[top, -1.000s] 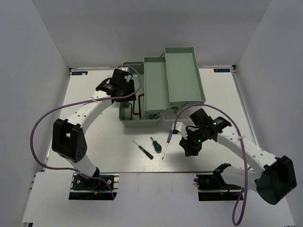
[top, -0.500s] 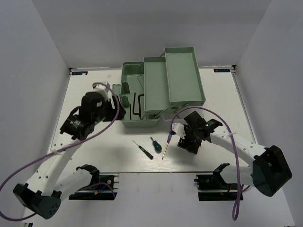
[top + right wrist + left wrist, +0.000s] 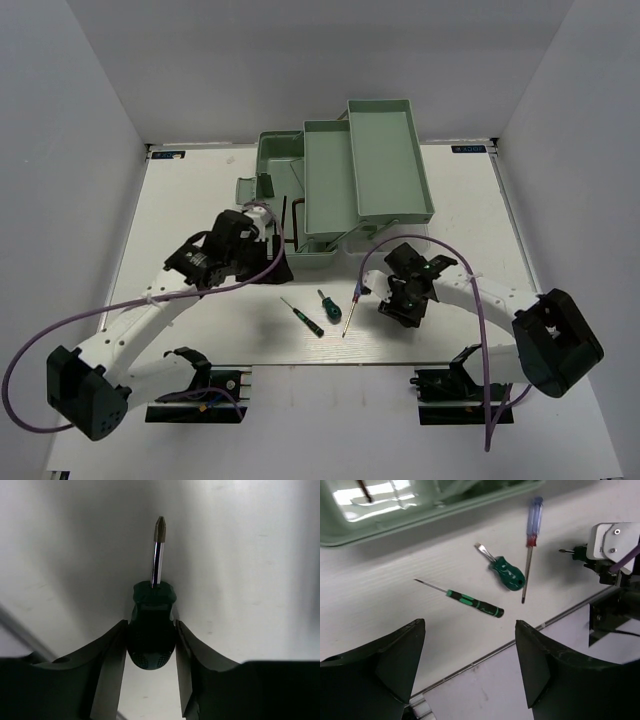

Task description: Sort the tools into containers

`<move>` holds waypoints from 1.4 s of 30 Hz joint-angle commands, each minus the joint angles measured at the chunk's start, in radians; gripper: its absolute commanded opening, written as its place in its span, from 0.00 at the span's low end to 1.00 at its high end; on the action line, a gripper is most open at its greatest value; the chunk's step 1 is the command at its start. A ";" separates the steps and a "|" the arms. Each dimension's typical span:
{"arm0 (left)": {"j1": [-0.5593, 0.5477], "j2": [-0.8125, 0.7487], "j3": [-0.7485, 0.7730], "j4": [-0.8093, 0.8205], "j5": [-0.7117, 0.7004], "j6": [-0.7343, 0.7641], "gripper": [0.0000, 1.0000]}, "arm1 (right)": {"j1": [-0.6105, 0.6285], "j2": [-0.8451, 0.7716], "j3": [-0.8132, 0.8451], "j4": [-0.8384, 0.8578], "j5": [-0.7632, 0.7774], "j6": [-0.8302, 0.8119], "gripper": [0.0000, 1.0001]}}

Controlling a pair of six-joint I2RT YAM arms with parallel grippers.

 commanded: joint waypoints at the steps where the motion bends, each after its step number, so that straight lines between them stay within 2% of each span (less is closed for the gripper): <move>1: -0.061 0.031 0.026 0.054 0.064 -0.013 0.82 | -0.001 -0.042 0.052 -0.170 -0.220 -0.059 0.00; 2: -0.104 0.044 0.026 0.075 0.064 -0.013 0.82 | 0.000 -0.056 0.069 -0.215 -0.268 -0.143 0.00; 3: -0.127 0.065 0.015 0.087 0.064 -0.026 0.82 | -0.001 -0.100 0.124 -0.357 -0.374 -0.180 0.00; 5: -0.193 0.085 0.015 0.121 0.055 -0.057 0.82 | 0.005 -0.154 0.200 -0.430 -0.508 -0.268 0.00; 8: -0.274 0.133 0.004 0.170 0.009 -0.105 0.82 | 0.006 -0.147 0.392 -0.527 -0.655 -0.264 0.00; 11: -0.317 0.182 0.004 0.198 -0.046 -0.175 0.85 | 0.009 -0.069 0.604 -0.484 -0.704 -0.161 0.00; 13: -0.343 0.192 -0.006 0.212 -0.095 -0.229 0.87 | 0.003 -0.003 0.729 -0.397 -0.660 -0.023 0.00; 14: -0.343 0.193 -0.020 0.226 -0.121 -0.268 0.87 | 0.005 0.016 0.754 -0.325 -0.604 0.017 0.00; 15: -0.354 0.193 -0.031 0.235 -0.141 -0.290 0.88 | 0.006 0.055 0.773 -0.285 -0.567 0.125 0.00; 17: -0.354 0.180 -0.042 0.235 -0.182 -0.333 0.89 | 0.003 0.086 0.846 -0.164 -0.454 0.173 0.00; 21: -0.354 0.180 -0.062 0.256 -0.215 -0.365 0.90 | 0.008 0.209 0.988 -0.067 -0.321 0.340 0.00; 25: -0.363 0.243 -0.062 0.292 -0.215 -0.384 0.92 | 0.009 0.338 1.112 -0.018 -0.169 0.418 0.00; 26: -0.363 0.258 -0.062 0.302 -0.224 -0.384 0.92 | 0.012 0.391 1.139 0.000 -0.070 0.439 0.00; 28: -0.363 0.304 -0.052 0.316 -0.224 -0.393 0.92 | 0.011 0.425 1.155 0.020 -0.031 0.439 0.00; 29: -0.363 0.318 -0.042 0.334 -0.215 -0.393 0.92 | 0.012 0.450 1.163 0.019 0.018 0.418 0.05; 32: -0.374 0.382 -0.019 0.344 -0.201 -0.393 0.92 | 0.003 0.482 1.201 -0.031 0.001 0.393 0.48; 33: -0.374 0.401 -0.019 0.344 -0.201 -0.393 0.92 | 0.000 0.473 1.202 -0.038 -0.006 0.390 0.53; 35: -0.383 0.453 0.013 0.344 -0.190 -0.393 0.92 | -0.009 0.443 1.183 -0.044 -0.067 0.392 0.58; 42: -0.424 0.562 0.099 0.281 -0.222 -0.431 0.92 | -0.030 0.282 1.095 -0.013 -0.166 0.456 0.61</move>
